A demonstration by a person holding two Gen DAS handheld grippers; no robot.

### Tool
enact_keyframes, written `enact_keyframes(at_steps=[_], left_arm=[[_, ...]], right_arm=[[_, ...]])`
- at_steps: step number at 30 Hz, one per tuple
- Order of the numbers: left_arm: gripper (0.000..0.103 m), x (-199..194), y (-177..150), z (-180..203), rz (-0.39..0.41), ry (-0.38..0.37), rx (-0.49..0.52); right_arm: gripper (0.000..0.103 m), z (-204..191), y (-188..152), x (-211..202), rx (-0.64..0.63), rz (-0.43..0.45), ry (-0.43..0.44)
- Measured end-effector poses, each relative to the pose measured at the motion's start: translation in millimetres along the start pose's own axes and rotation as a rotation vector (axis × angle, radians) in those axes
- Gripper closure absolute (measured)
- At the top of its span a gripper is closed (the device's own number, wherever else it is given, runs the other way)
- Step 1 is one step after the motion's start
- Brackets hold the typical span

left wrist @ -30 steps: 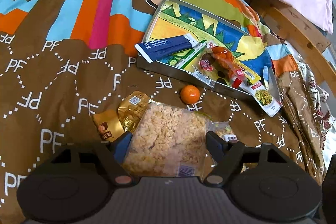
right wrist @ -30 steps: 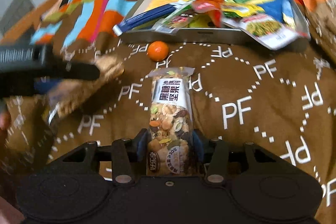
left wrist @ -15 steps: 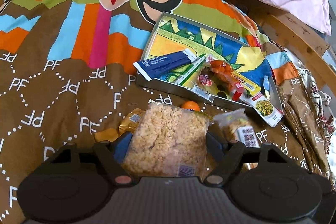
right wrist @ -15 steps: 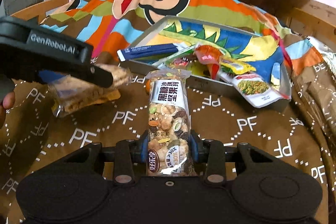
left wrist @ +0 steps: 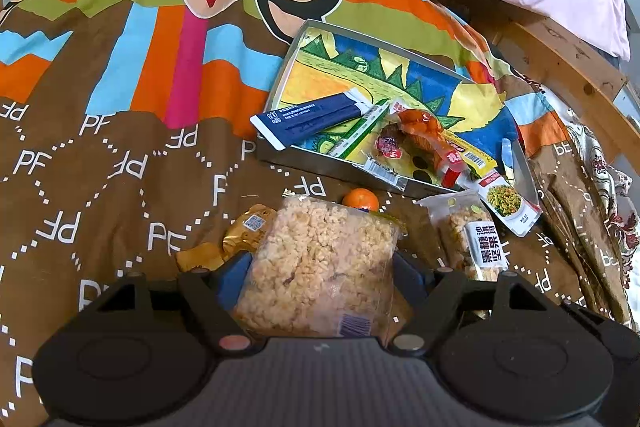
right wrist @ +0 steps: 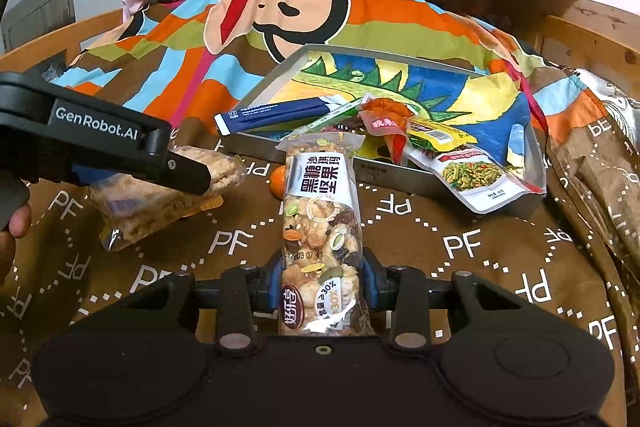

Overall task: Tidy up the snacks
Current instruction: 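Carry the nut packet and granola bar over the tray with both tools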

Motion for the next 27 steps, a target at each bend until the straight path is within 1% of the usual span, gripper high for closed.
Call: enact_keyframes(at_steps=[7,19,23,27], left_arm=[[0.024,0.2,-0.1,0.9,0.005,0.005,0.016],[0.024,-1.5,5.7,2.0,0.048,-0.009,0.002],[0.024,-2.0,10.7,2.9,0.070,-0.011,0.000],[0.024,0.7,23.7,4.2,0.108,-0.016,-0.016]], right_arm=[[0.064,2.3,6.0,-3.3,0.033,0.026,0.003],[0.064,12.4,18.1,-7.4,0.086,0.073,-0.007],[0.064,17.7,29.1,-8.5,0.095,0.096,-0.005],[0.064,24.5,45.3,-5.9,0.060,0.128,-0.014]])
Point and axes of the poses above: each gripper's, at about its wrist camera, not at the fingertips, and x roughly the way its jaws point, z to its right, y to its top, the point moved 3 cm from there along x, roughly the way its jaws point, and after that the axes turned 8 degrees about z, right-handed, at the moved point
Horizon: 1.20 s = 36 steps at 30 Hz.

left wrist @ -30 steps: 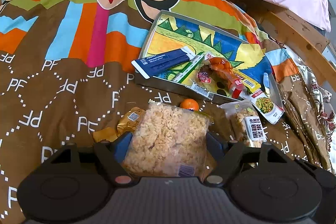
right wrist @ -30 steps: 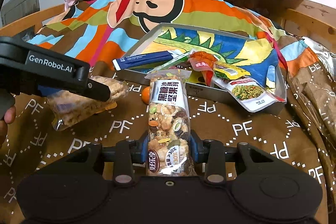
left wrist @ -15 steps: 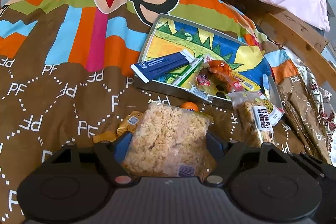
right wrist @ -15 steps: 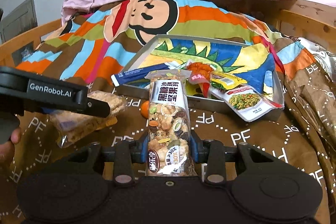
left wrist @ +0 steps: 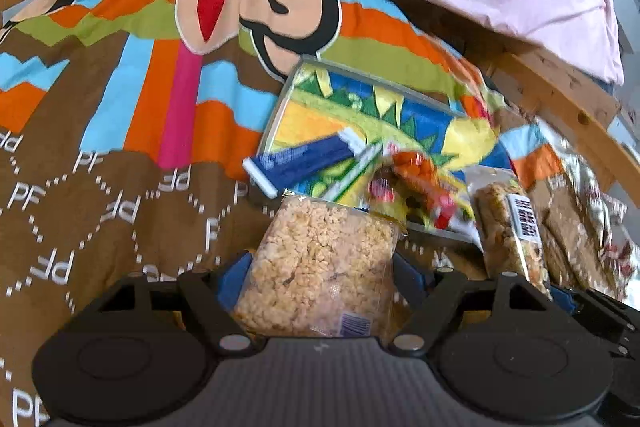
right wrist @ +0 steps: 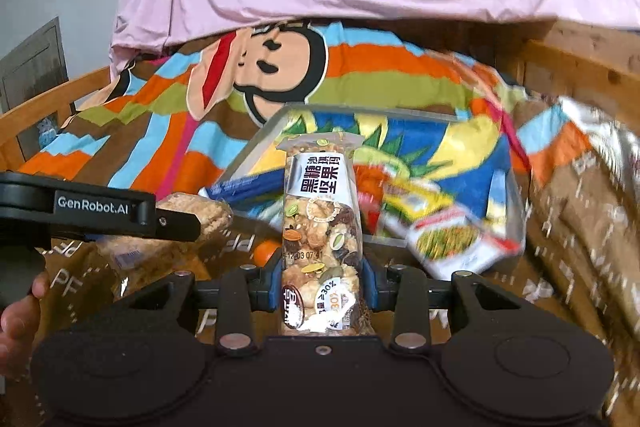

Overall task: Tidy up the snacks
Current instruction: 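Carry the nut packet and granola bar over the tray with both tools, then lower the nut packet and granola bar into the tray and open both tools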

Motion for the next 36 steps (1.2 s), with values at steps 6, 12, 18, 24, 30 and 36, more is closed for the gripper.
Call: enact_keyframes(at_steps=[6,12,18,24,30,36], left_arm=[[0.024,16.1,34.5,0.8,0.084,0.000,-0.045],[0.024,45.1,62.4,6.2,0.166,-0.004,-0.050],[0.024,90.9,69.4,15.2,0.183,-0.001,-0.023],[0.024,122.4,61.5,19.8,0.206,-0.010,0.012],[0.024,143.8,39.6,28.8,0.154,-0.028,0.055],[0.024,149.3,31.1,38.2,0.147,-0.031,0.098]], right_arm=[[0.064,19.9,24.1,19.6,-0.008,0.023,-0.013],[0.064,49.5,43.9,50.9,-0.034,0.055,-0.051],[0.064,93.8,55.8,83.4,0.037,0.058,-0.116],[0.064,118.3,54.4,116.5,0.066,0.007,-0.159],[0.064,116.5,43.6,140.1,0.094,-0.068,-0.144],[0.064,104.2,35.5,147.3,0.051,-0.093,-0.129]])
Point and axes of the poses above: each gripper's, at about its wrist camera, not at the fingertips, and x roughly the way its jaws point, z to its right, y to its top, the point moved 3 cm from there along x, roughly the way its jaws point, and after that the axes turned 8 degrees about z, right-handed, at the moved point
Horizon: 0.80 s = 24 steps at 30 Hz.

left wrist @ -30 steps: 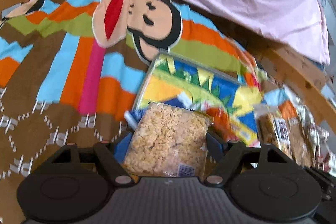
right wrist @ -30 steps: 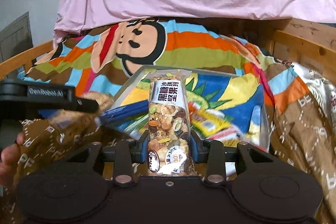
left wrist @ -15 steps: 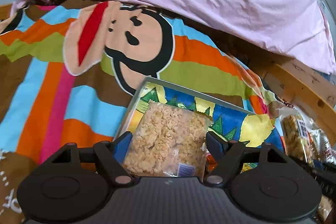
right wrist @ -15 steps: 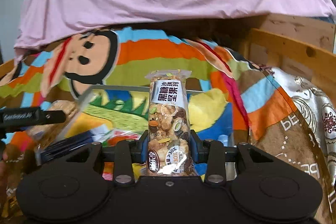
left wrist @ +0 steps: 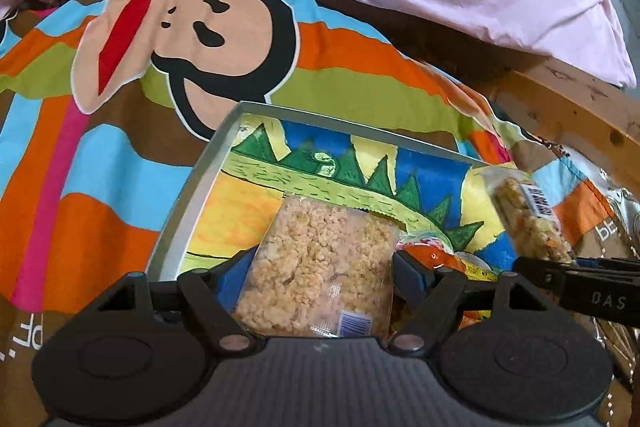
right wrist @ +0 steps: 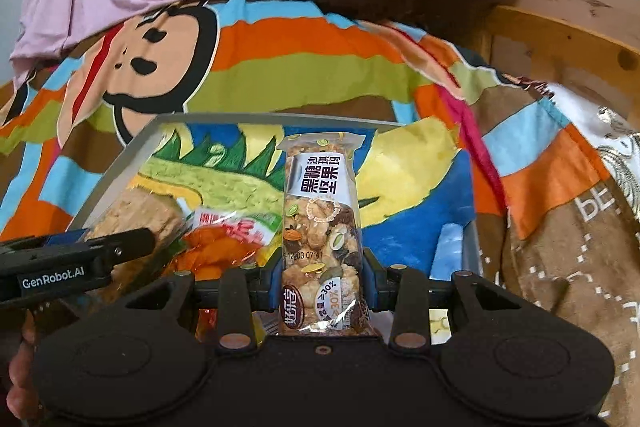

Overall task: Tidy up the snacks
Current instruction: 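Lower the nut packet and granola bar into the tray and open both tools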

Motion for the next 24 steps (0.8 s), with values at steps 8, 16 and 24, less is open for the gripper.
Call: enact_keyframes(at_steps=[8,16,24], left_arm=[[0.023,3.5,-3.5,2.3,-0.020,-0.013,-0.001],[0.017,2.4,-6.2,6.8,-0.036,-0.007,0.015],[0.007,-16.8,-0.5,12.6,-0.050,0.002,-0.001]], right_arm=[[0.063,-4.2,-3.5,4.8,-0.013,-0.017,0.003],[0.054,-3.7,-3.6,0.9,0.010,-0.017,0.006],[0.028,6.2,5.5,-30.7,0.048,0.050,-0.003]])
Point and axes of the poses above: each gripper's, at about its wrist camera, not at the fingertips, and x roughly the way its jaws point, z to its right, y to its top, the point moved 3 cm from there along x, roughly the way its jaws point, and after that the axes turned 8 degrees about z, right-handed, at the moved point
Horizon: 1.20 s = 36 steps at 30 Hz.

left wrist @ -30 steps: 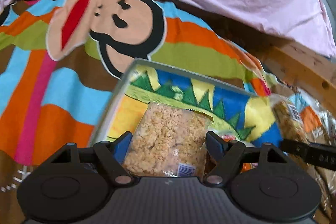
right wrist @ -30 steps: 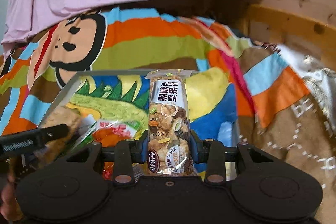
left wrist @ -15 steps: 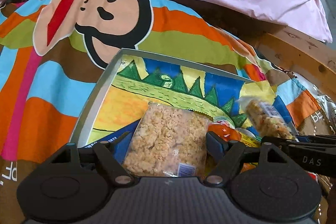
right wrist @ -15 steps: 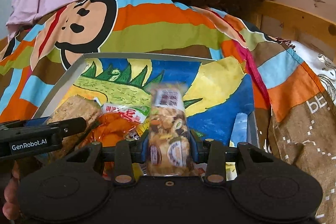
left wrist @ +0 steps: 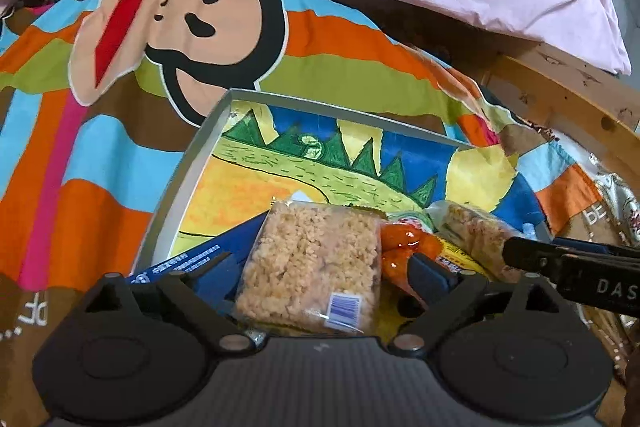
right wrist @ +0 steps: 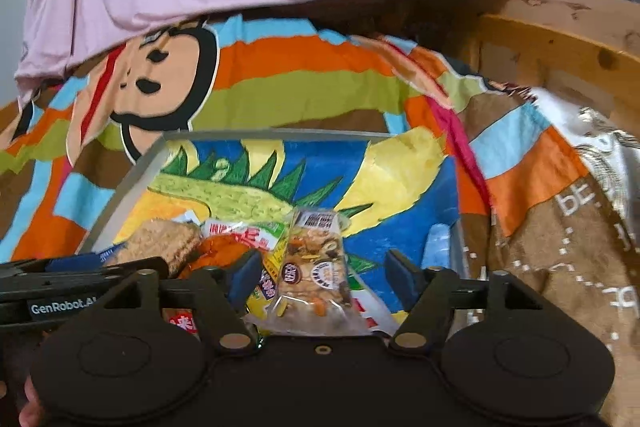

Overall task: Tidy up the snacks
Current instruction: 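Lower the nut packet and granola bar into the tray and open both tools, then lift both tools away from the tray toward the mandarin and gold packet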

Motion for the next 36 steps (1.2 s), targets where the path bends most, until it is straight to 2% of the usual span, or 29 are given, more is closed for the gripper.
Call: enact_keyframes(at_steps=[5,9,14,19,28,36], left_arm=[[0.001,-32.3,9.7,2.9,0.029,0.048,-0.024],[0.001,-61.0,14.5,7.3,0.046,0.073,0.012],[0.001,-100.7,14.7,13.2,0.075,0.116,0.047],[0.001,-141.2,9.5,18.5,0.101,0.118,0.047],[0.001,-200.9,-10.6,28.6,0.127,0.126,0.084],[0.001,-227.9,-37.1,36.0,0.085,0.167,0.167]], right_arm=[[0.015,7.6,3.5,-28.6,0.031,0.043,-0.005],[0.005,11.5,7.3,-56.4,0.054,0.085,-0.008],[0.001,13.5,7.7,-96.3,0.066,0.150,-0.006],[0.001,15.2,-4.5,-136.8,0.059,0.178,-0.010],[0.001,12.7,-34.7,-195.3,0.124,0.134,0.042],[0.001,-1.7,-68.3,-215.3,0.167,0.014,0.058]])
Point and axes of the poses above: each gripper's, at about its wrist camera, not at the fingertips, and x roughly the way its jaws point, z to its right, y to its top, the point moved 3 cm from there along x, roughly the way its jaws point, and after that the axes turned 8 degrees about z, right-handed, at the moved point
